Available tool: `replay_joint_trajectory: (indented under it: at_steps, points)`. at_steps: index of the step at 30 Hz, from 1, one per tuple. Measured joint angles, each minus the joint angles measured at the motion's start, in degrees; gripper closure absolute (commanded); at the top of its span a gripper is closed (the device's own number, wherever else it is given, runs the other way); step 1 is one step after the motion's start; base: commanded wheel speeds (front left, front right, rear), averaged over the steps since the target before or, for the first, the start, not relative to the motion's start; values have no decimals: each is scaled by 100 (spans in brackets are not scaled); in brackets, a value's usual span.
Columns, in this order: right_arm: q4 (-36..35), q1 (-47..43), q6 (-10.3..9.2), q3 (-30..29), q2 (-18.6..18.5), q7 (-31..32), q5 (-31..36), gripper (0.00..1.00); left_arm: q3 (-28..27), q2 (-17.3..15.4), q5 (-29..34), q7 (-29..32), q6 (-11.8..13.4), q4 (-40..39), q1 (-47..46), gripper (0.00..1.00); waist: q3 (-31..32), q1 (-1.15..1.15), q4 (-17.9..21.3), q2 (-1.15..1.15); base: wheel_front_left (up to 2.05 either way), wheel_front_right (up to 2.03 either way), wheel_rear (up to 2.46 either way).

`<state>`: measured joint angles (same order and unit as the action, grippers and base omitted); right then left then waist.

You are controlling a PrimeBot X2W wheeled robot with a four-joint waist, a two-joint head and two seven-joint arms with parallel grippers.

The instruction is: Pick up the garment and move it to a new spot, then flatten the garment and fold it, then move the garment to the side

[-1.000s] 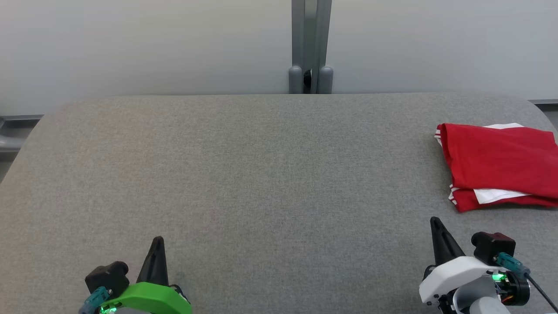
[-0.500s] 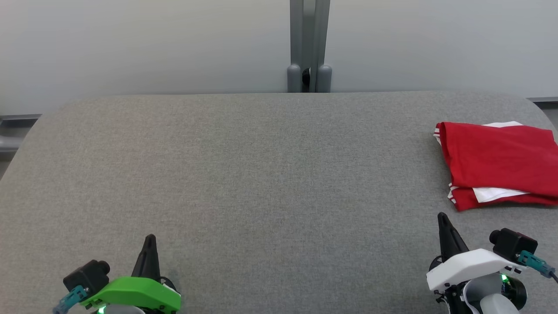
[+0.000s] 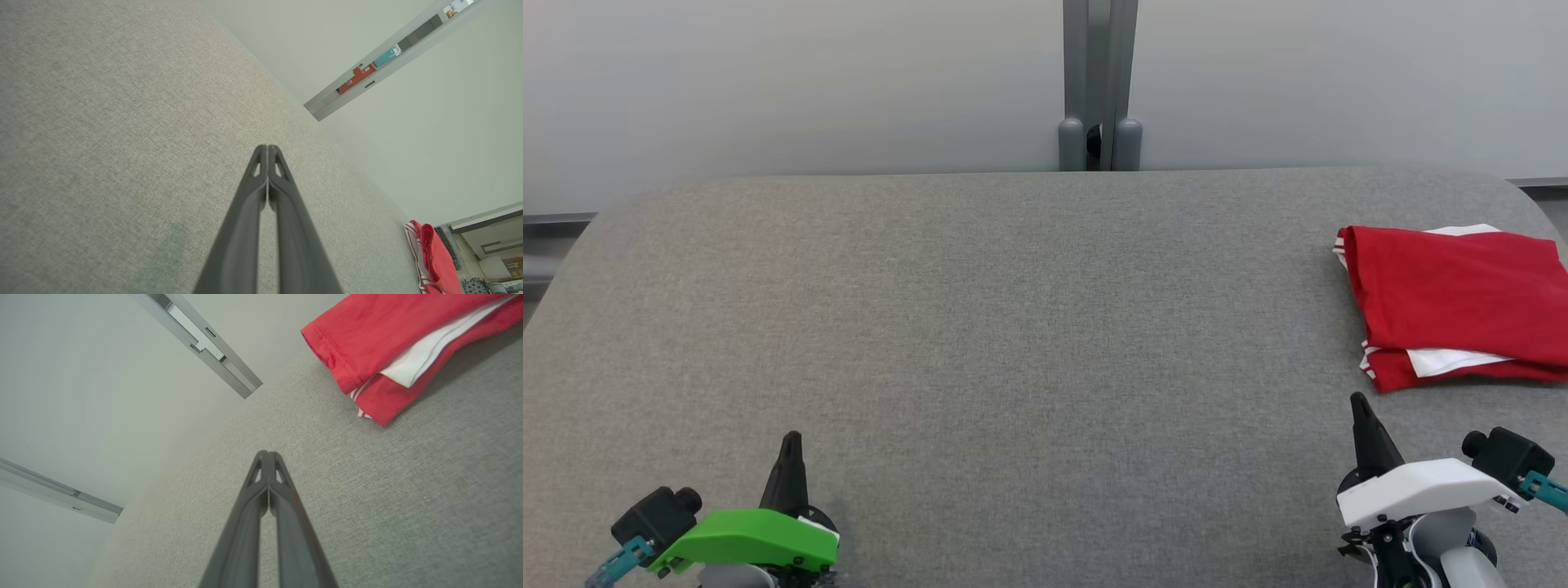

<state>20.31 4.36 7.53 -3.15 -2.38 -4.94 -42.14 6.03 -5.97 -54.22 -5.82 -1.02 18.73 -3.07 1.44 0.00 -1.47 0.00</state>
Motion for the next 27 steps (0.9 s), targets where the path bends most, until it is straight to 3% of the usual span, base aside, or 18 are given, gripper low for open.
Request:
replay_joint_trajectory:
  at_steps: [27]
  points:
    - [-235,63,-4,-132,-11,441,-1933,100,-486,127,-1468,477,-241,-178,-107,100,-49,0,44,0,0,0,0]
